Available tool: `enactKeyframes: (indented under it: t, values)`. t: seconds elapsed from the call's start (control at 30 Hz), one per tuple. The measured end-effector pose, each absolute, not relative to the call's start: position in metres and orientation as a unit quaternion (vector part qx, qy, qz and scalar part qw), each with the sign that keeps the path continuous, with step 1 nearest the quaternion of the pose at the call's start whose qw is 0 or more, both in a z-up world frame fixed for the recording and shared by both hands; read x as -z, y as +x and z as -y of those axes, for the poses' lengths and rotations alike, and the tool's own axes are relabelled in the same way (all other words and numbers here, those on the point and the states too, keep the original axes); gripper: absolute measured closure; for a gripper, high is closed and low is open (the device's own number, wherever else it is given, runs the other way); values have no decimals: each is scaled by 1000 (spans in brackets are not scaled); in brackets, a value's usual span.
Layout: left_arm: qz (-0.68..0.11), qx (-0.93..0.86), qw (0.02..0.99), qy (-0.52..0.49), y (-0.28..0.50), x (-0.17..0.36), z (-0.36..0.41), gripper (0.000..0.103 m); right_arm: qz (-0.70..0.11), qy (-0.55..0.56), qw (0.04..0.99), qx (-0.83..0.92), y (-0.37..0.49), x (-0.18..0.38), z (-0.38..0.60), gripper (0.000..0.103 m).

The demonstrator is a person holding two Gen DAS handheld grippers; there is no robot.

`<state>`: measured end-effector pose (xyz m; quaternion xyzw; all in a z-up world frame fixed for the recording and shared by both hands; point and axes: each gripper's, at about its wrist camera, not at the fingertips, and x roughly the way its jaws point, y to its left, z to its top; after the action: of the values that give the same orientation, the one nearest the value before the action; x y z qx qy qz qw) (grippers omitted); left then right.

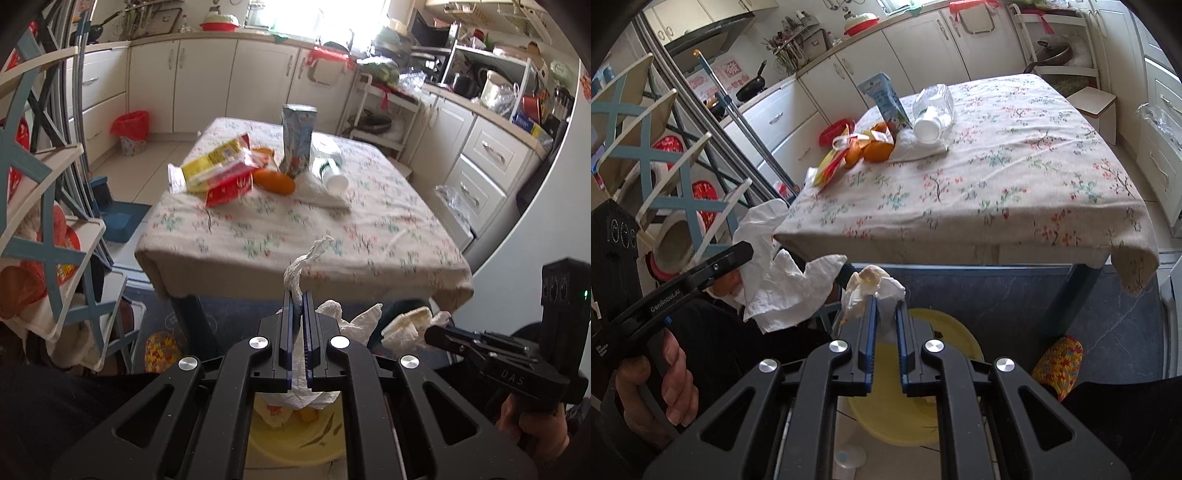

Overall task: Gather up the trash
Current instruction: 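Open both grippers over the yellow basin to drop the tissues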

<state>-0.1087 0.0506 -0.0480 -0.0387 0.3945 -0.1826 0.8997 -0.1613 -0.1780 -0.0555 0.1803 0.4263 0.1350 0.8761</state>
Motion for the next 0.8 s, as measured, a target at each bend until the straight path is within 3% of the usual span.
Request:
enactKeyframes:
  t: [0.3,0.57,0.8]
  values:
    - [-455,196,869,-7,-126,78,-37,98,-495,126,849,-137,-163,85,152,89]
    - [-475,198,857,7,-129,88,-32,71,-511,117,842,-130,-165,92,151,73]
    - [-468,185,864,3,-128,83,-36,63,-500,124,848,-126,-166,88,153,65]
